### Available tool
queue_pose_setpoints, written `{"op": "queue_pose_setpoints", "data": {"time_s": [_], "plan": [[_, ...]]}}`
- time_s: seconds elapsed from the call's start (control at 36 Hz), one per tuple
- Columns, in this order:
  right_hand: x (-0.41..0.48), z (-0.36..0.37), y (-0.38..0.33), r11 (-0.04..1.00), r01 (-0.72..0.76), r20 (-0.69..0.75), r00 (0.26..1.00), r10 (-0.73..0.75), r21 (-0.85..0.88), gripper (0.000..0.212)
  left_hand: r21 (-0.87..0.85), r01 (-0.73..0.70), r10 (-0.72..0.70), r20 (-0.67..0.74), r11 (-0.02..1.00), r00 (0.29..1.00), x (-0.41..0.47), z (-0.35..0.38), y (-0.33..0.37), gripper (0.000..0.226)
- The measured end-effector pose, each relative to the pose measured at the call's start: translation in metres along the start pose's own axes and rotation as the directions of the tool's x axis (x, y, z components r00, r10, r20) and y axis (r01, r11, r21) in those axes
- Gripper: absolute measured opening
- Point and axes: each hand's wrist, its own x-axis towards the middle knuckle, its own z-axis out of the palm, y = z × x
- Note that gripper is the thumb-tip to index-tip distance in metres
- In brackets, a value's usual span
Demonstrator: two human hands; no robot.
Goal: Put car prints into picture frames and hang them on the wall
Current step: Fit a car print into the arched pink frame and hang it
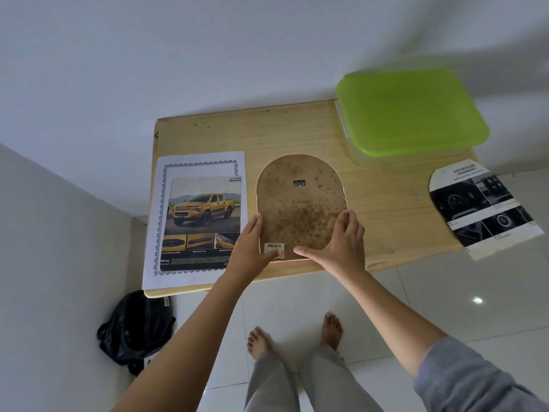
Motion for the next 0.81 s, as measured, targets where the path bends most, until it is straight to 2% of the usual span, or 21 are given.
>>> {"op": "queue_pose_setpoints", "data": {"time_s": [0.31,0.39,0.47,0.58,0.67,0.81], "plan": [[0.002,0.004,0.006,0.999,0.03,-0.047,0.998,-0.031,-0.017,0.134,-0.04,0.017,-0.017,0.0,0.999,1.0,0.001,0.001,-0.002,0.101],[0.005,0.001,0.011,0.997,0.072,-0.029,0.997,-0.073,-0.023,0.128,-0.052,0.02,-0.019,0.008,0.998,1.0,0.0,0.001,0.0,0.1],[0.008,-0.006,0.028,0.987,0.15,0.014,0.988,-0.151,0.058,0.112,-0.075,0.031,-0.03,0.015,0.997,0.999,0.0,0.003,0.003,0.098],[0.014,-0.018,0.05,0.942,0.195,0.047,0.975,-0.216,0.273,0.094,-0.123,0.076,-0.079,-0.024,0.99,0.997,0.0,0.011,0.008,0.096],[0.018,-0.019,0.054,0.915,0.197,0.048,0.972,-0.228,0.353,0.09,-0.081,0.103,-0.109,-0.073,0.991,0.991,-0.002,0.019,0.012,0.1],[0.02,-0.015,0.056,0.902,0.207,0.026,0.972,-0.234,0.379,0.089,-0.072,0.1,-0.107,-0.096,0.992,0.99,-0.002,0.023,0.011,0.102]]}}
